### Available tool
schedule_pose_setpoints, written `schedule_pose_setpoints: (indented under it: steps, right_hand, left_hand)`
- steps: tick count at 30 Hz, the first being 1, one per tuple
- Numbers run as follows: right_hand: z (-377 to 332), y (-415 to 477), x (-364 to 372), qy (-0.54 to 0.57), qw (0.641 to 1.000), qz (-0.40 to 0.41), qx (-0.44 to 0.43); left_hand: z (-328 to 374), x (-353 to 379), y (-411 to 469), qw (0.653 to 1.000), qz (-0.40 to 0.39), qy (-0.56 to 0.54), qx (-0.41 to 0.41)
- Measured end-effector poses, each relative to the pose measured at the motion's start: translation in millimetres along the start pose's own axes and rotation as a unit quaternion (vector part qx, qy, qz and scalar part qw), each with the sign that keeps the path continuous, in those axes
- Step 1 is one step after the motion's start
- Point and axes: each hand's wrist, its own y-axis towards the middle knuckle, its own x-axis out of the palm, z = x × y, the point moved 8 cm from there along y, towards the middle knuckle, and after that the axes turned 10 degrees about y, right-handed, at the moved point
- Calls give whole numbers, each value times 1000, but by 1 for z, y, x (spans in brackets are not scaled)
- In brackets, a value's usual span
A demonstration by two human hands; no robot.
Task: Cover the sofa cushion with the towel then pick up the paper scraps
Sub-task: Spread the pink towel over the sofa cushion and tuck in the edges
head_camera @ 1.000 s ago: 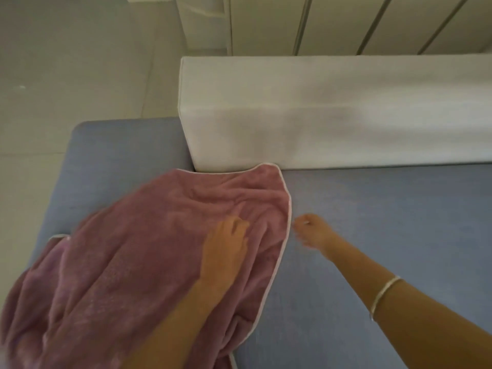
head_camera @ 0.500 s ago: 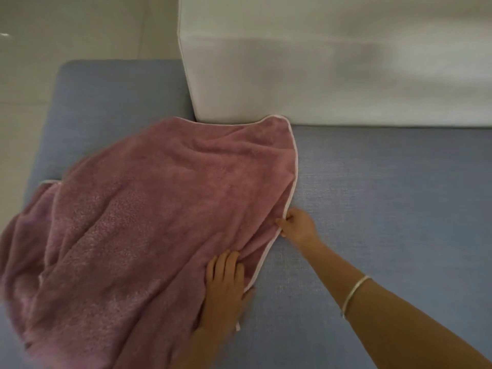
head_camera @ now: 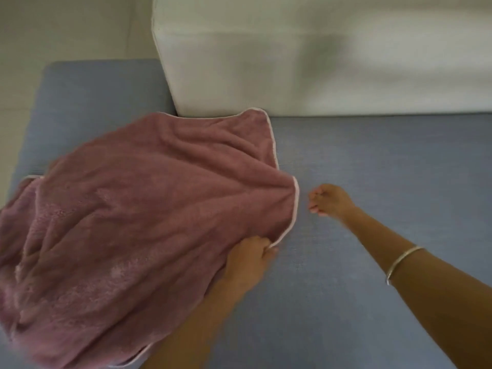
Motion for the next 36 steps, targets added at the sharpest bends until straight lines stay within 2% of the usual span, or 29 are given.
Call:
schedule_pose_setpoints:
  steps: [2,5,7,10,14,17,21,24,29,34,36]
  right_hand:
    - [34,-26,4,20,994,-80,68]
    - [90,-86,50,26,966,-218,138]
    - [115,-119,91,86,947,-265,158]
    - [136,-148,154,167,930,-290,149]
    - [134,-155,218,239,930,-259,103]
    - [117,-154,237,299,928,-204,82]
    - [114,-158,221,274,955,-95,57]
    - [127,-164,195,252,966,-53,35]
    - [124,-173,156,266,963,-39,-6]
    - [125,-174,128,294,954,-59,6]
    - [120,-174,119,366,925,-90,41]
  left_hand:
    - [-3,1,9,1000,0,-7,-18]
    - [-10,0,19,1000,3,-4,-20]
    - [-10,-4,25,999,-17,22,-15]
    - [-2,-9,33,994,-44,99,27]
    - [7,-18,37,976,-63,179,110]
    - [3,-21,42,970,-81,188,129]
    - [9,-27,44,966,-84,201,136]
    - [20,-35,42,966,-56,210,140]
    - [58,-51,43,966,5,210,152]
    - [101,-70,53,979,89,139,119]
    - [118,-71,56,980,97,138,105]
